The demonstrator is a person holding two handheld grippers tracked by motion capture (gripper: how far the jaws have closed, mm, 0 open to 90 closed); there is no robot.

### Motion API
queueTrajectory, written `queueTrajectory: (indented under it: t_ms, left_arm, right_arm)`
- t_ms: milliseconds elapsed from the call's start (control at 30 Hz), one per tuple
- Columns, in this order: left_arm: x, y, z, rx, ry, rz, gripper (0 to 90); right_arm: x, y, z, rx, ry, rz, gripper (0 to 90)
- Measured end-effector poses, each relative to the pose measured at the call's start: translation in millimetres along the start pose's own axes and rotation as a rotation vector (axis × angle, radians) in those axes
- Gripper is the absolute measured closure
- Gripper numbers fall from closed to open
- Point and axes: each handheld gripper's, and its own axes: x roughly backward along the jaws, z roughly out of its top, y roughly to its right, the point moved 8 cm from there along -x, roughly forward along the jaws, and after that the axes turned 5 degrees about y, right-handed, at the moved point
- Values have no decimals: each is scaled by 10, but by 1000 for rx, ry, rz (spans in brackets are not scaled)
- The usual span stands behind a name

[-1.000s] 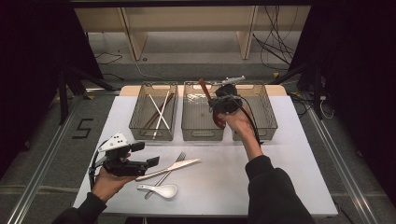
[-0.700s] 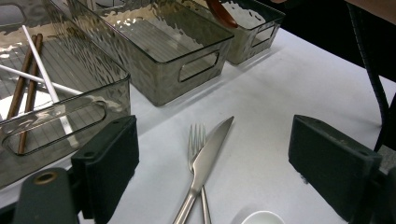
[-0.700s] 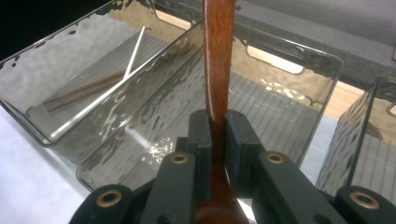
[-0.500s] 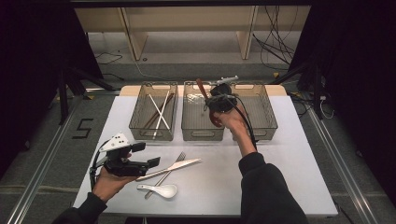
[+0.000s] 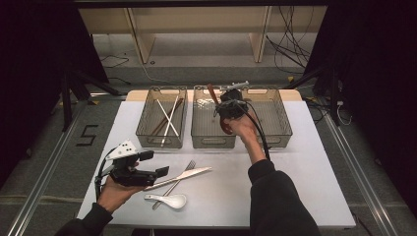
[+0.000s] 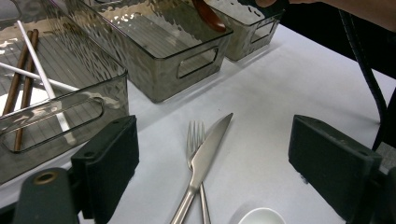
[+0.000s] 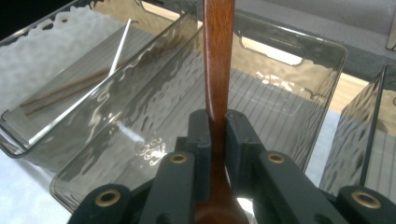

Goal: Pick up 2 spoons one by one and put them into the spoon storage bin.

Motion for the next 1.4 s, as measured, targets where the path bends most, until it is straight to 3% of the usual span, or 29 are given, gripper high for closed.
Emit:
queueTrajectory:
  t_ms: [267,400,567,633,867,1000,1167,1267,1400]
  left_arm:
    - [13,-17,3,2,2,2,158]
    - [12,-14,2,1,-1,0,158]
    - [13,-19,-1,1,-6,1,158]
    - [10,-24,-9,6,-10,2,158]
    - [18,-42,-20,2,-28,5,158]
    - [9,-45,-30,6,-42,10,157]
    - [2,-30,-43,-37,-83,15,158]
    - [4,-24,-49,-80,-113,32,158]
    - [-25,-14,-103,-94,-170,26,158]
  right_arm:
    - [-47,31,-69,1,-28,-14,800]
    - [-40,46,-77,-16,-38,-9,660]
    - [56,61,-49,-5,-30,-8,557]
    - [125,53,-30,-7,-15,9,547]
    - [419,-37,-81,55,-2,51,438]
    - [661,-151,-165,83,22,104,405]
    - [957,-260,-370,122,35,145,378]
    - [1103,-291,-517,113,43,174,370]
    - [1233,-296,-710,103,39,189,356]
